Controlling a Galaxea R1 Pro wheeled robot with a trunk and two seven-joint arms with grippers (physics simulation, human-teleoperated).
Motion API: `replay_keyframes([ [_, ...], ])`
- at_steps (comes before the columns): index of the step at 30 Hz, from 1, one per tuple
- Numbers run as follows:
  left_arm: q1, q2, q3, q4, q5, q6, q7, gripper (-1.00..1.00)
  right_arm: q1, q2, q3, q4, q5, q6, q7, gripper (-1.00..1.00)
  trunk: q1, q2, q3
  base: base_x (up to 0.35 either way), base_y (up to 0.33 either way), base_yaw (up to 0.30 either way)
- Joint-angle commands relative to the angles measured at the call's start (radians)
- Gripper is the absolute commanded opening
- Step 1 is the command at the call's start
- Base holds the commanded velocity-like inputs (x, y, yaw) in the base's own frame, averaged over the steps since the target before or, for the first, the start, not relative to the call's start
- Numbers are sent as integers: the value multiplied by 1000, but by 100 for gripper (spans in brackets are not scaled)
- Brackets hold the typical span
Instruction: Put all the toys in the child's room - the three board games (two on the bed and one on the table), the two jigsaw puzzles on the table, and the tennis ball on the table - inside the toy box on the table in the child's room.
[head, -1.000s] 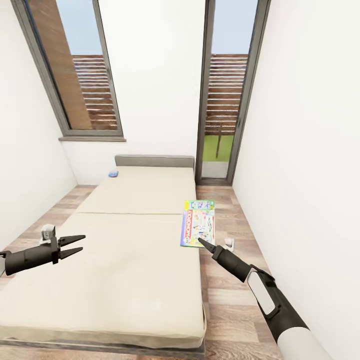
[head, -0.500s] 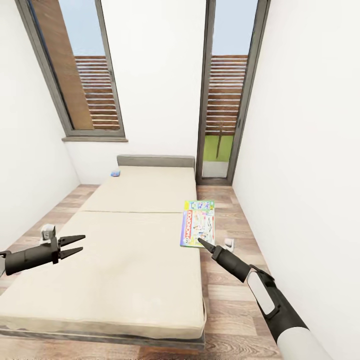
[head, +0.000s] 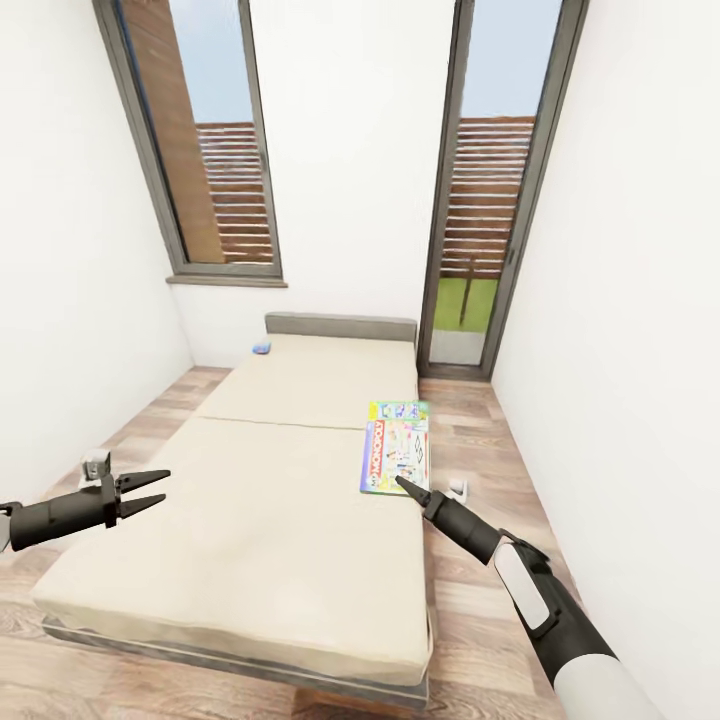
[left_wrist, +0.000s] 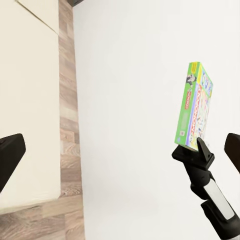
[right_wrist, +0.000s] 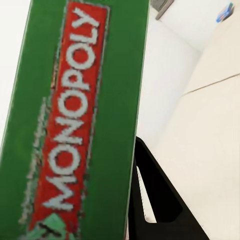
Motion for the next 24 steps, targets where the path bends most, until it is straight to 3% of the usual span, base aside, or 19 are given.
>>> replay_keyframes([
  [1, -1, 0, 0, 0, -1, 4, -3, 100, -1, 0, 0, 0, -9, 8, 0, -100, 0, -1, 0, 0, 0, 216],
  [24, -1, 0, 0, 0, -1, 4, -5, 100, 0, 0, 0, 1, -9, 8, -1, -100, 0, -1, 25, 0, 0, 216],
])
